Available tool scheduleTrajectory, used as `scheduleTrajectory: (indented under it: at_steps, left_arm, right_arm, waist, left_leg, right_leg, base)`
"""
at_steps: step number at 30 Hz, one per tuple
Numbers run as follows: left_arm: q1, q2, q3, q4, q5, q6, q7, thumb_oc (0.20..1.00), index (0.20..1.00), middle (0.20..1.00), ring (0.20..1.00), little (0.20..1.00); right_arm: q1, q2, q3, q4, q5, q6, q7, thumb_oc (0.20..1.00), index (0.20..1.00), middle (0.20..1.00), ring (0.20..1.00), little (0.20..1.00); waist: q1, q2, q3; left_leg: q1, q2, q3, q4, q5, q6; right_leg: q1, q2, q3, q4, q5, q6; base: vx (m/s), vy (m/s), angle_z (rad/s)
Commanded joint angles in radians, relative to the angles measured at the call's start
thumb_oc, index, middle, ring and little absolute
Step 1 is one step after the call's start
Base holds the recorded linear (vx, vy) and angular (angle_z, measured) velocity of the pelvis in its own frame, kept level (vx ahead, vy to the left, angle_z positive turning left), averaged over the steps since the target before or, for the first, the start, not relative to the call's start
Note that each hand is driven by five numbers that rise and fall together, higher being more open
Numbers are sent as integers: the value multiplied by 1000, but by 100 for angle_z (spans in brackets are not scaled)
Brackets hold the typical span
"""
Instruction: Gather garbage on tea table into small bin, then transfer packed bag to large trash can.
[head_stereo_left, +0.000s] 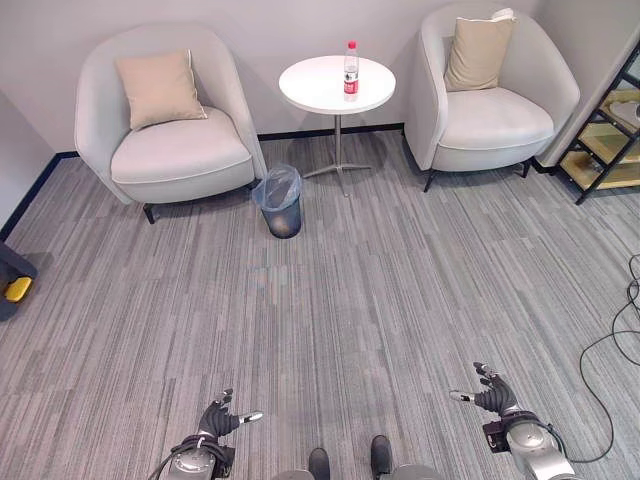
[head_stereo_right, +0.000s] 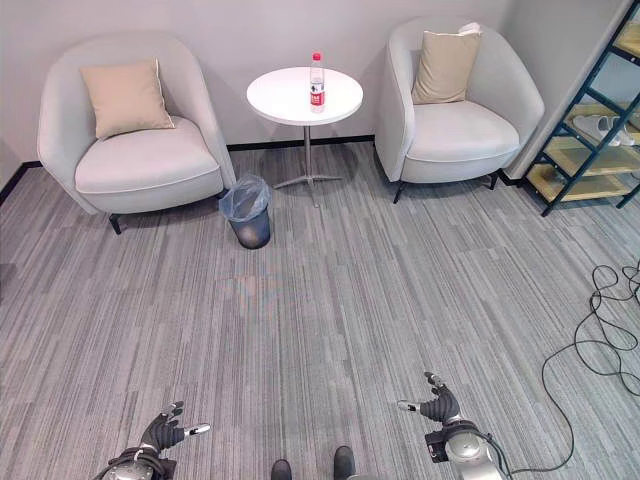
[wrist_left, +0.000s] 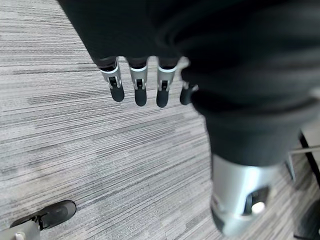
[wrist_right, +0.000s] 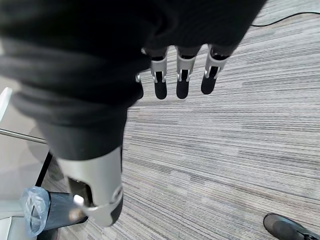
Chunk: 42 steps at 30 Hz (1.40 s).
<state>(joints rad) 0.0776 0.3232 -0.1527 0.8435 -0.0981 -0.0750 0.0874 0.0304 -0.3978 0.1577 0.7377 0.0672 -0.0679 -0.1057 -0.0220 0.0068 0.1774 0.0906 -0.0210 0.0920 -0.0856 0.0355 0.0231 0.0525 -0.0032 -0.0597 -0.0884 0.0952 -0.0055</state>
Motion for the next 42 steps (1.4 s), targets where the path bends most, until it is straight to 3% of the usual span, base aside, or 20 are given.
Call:
scheduleTrajectory:
  at_steps: [1,12,20,24,28,32,33,37,39,40,41,42]
  left_arm:
    - [-22,6,12,-4,0,-20,19,1000,1000,1000,1000,1000]
    - [-20,18,33,-52,-32,-19,34,1000,1000,1000,1000,1000]
    - [-17,38,57,-97,-52,-24,47,1000,1000,1000,1000,1000]
    - [-22,43,59,-118,-59,-21,48,1000,1000,1000,1000,1000]
    - [-26,36,60,-112,-60,-22,52,1000,1000,1000,1000,1000]
    - [-29,26,56,-106,-67,-23,52,1000,1000,1000,1000,1000]
    - [-32,22,53,-97,-67,-22,52,1000,1000,1000,1000,1000]
    - [-33,11,48,-90,-56,-27,52,1000,1000,1000,1000,1000]
    - [-28,7,47,-91,-53,-30,53,1000,1000,1000,1000,1000]
    - [-28,2,43,-90,-54,-28,52,1000,1000,1000,1000,1000]
    - [-29,-8,37,-85,-57,-29,47,1000,1000,1000,1000,1000]
    - [-29,-8,37,-85,-57,-29,47,1000,1000,1000,1000,1000]
  right_arm:
    - [-20,-23,-16,-4,54,-31,-10,1000,1000,1000,1000,1000]
    - [-41,18,-50,62,142,-20,-20,1000,1000,1000,1000,1000]
    - [-73,18,-49,75,150,-7,-26,1000,1000,1000,1000,1000]
    - [-80,21,-44,61,145,0,-24,1000,1000,1000,1000,1000]
    - [-75,24,-38,41,144,-1,-19,1000,1000,1000,1000,1000]
    - [-78,16,-38,24,144,-7,-21,1000,1000,1000,1000,1000]
    - [-78,10,-36,15,145,-9,-25,1000,1000,1000,1000,1000]
    - [-50,-2,-40,-9,129,-7,-23,1000,1000,1000,1000,1000]
    - [-41,0,-37,-15,133,-13,-19,1000,1000,1000,1000,1000]
    - [-41,0,-40,-15,135,-15,-18,1000,1000,1000,1000,1000]
    - [-43,-4,-44,-10,137,-21,-19,1000,1000,1000,1000,1000]
    - [-42,-4,-44,-10,137,-21,-19,1000,1000,1000,1000,1000]
  waist:
    - [-10,-21,-28]
    - [2,-29,-18]
    - [23,-30,-6]
    - [23,-18,23]
    - [9,-1,43]
    - [-7,1,47]
    - [-19,-1,52]
    - [-41,1,55]
    - [-42,3,48]
    - [-46,7,43]
    - [-49,20,35]
    - [-50,21,35]
  left_leg:
    - [-29,51,46,48,-70,-67]
    - [-59,38,42,109,-106,-55]
    - [-118,20,52,169,-146,-28]
    - [-119,9,39,193,-179,4]
    - [-77,-1,28,185,-203,14]
    - [-19,-9,23,154,-218,8]
    - [14,-11,18,145,-232,1]
    - [100,-12,-19,142,-282,-30]
    - [108,-7,-24,155,-280,-40]
    - [100,3,-29,180,-263,-54]
    - [83,37,-17,239,-204,-90]
    - [82,38,-19,241,-205,-91]
  right_leg:
    - [53,-55,-35,55,-181,91]
    - [44,-70,-38,77,-191,96]
    - [-14,-96,-17,139,-197,117]
    - [-126,-108,-4,354,-187,153]
    - [-219,-99,2,465,-177,153]
    - [-258,-98,-44,376,-157,136]
    - [-284,-99,-69,296,-131,134]
    - [-301,-112,-123,139,-69,151]
    - [-289,-111,-118,144,-61,137]
    - [-284,-105,-117,156,-56,128]
    - [-260,-94,-128,158,-66,106]
    - [-260,-94,-129,157,-66,105]
  base:
    - [30,10,0]
    - [34,18,0]
    - [54,85,-8]
    - [77,117,-16]
    - [165,61,-12]
    - [199,-54,-5]
    - [251,-96,-2]
    - [389,-219,18]
    - [281,-222,41]
    - [361,-352,40]
    - [226,-246,42]
    - [324,-374,32]
